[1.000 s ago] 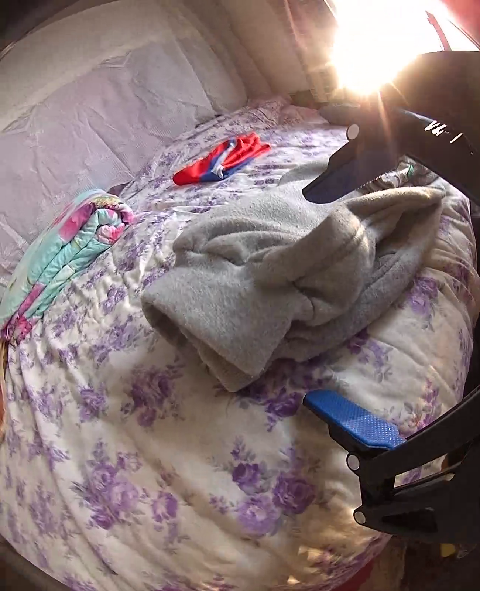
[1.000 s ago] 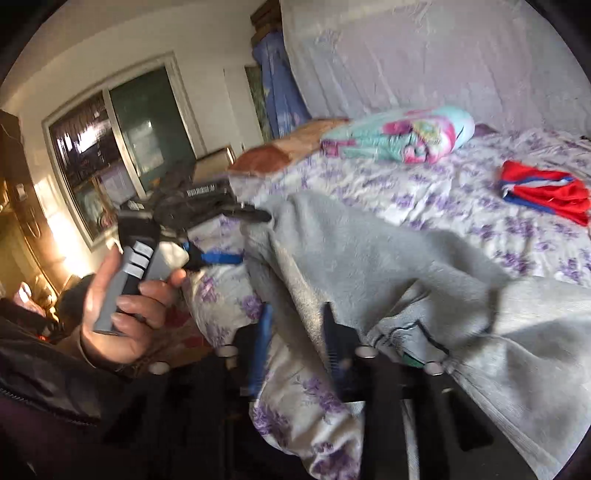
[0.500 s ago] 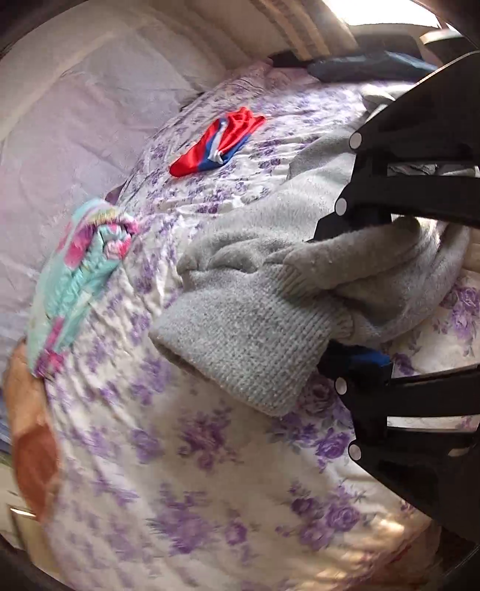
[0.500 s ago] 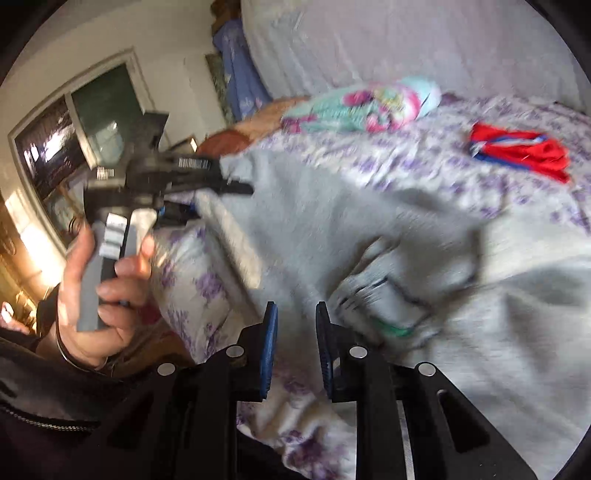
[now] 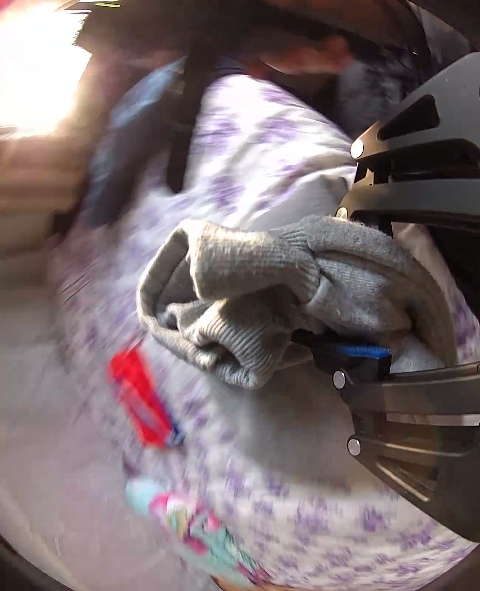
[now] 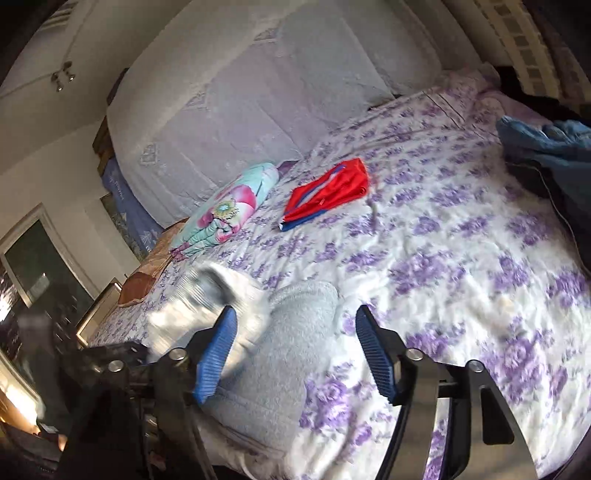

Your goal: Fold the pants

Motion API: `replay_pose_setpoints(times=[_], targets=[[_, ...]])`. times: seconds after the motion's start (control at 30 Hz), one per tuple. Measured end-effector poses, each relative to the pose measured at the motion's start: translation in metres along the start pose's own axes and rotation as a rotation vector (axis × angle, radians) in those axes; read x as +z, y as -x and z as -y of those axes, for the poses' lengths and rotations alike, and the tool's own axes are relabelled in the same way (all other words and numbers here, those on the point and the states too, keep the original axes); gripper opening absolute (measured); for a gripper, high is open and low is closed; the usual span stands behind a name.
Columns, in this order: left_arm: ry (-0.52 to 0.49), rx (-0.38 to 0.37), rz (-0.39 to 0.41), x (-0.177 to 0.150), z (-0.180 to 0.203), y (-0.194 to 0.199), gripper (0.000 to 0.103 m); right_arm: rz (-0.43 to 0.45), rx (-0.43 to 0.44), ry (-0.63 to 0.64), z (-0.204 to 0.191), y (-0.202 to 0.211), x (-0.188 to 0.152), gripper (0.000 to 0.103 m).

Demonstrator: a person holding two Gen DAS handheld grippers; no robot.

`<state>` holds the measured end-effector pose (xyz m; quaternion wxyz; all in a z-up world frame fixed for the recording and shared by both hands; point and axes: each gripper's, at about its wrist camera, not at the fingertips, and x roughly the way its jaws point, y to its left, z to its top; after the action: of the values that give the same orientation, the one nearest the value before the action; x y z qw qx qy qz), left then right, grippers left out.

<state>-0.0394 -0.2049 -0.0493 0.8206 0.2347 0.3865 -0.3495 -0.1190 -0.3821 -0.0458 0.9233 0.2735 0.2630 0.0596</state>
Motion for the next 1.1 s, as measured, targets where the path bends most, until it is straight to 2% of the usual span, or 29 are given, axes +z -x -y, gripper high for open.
replay_pose_setpoints(times=[0.07, 0.13, 0.2, 0.23, 0.3, 0.37, 0.4, 0.47, 0.53, 0.67, 0.77, 0.83, 0.87, 0.9, 0.93, 1.0, 1.1], targets=[[-0.063, 0.059, 0.030, -0.007, 0.016, -0.008, 0.036, -0.051, 0.045, -0.041, 0.009, -0.007, -0.007, 0.073], [-0.063, 0.052, 0.054, -0.008, 0.010, 0.004, 0.040, -0.082, 0.088, -0.067, 0.012, -0.012, -0.006, 0.077], [-0.045, 0.056, 0.065, -0.008, -0.004, 0.019, 0.040, -0.086, 0.150, -0.096, 0.010, -0.011, -0.002, 0.092], [-0.041, 0.060, 0.073, -0.006, -0.007, 0.027, 0.043, -0.084, 0.183, -0.111, 0.008, -0.011, 0.003, 0.096], [-0.035, 0.046, 0.111, -0.004, -0.013, 0.053, 0.058, -0.110, 0.233, -0.110, -0.005, -0.014, 0.012, 0.099], [-0.030, 0.033, 0.201, -0.010, -0.020, 0.091, 0.084, -0.150, 0.271, -0.103, -0.018, -0.018, 0.017, 0.099], [-0.023, 0.027, 0.231, -0.011, -0.021, 0.102, 0.089, -0.163, 0.296, -0.108, -0.023, -0.021, 0.019, 0.099], [0.018, 0.008, 0.256, -0.009, -0.037, 0.119, 0.091, -0.191, 0.330, -0.126, -0.030, -0.025, 0.018, 0.099], [0.075, 0.026, 0.252, -0.010, -0.055, 0.122, 0.091, -0.216, 0.324, -0.139, -0.032, -0.030, 0.017, 0.099], [0.180, 0.097, 0.184, -0.030, -0.099, 0.101, 0.091, -0.243, 0.181, -0.061, -0.046, -0.037, 0.003, 0.099], [0.187, 0.139, 0.172, -0.042, -0.106, 0.076, 0.091, -0.265, 0.175, -0.043, -0.050, -0.045, -0.006, 0.099], [0.186, 0.131, 0.191, -0.046, -0.101, 0.063, 0.091, -0.282, 0.158, -0.044, -0.057, -0.061, -0.009, 0.100], [0.186, 0.136, 0.203, -0.047, -0.100, 0.056, 0.091, -0.280, 0.145, -0.024, -0.061, -0.069, -0.010, 0.094], [0.190, 0.128, 0.195, -0.047, -0.100, 0.047, 0.091, -0.278, 0.123, 0.021, -0.068, -0.077, -0.012, 0.058], [0.197, 0.118, 0.172, -0.046, -0.098, 0.035, 0.091, -0.278, 0.051, 0.079, -0.075, -0.085, -0.015, 0.043], [0.215, 0.110, 0.145, -0.044, -0.097, 0.023, 0.090, -0.239, 0.051, 0.077, -0.078, -0.082, -0.014, 0.033], [0.212, 0.065, 0.212, -0.036, -0.091, 0.050, 0.090, -0.134, 0.085, 0.149, -0.095, -0.045, -0.001, 0.031]])
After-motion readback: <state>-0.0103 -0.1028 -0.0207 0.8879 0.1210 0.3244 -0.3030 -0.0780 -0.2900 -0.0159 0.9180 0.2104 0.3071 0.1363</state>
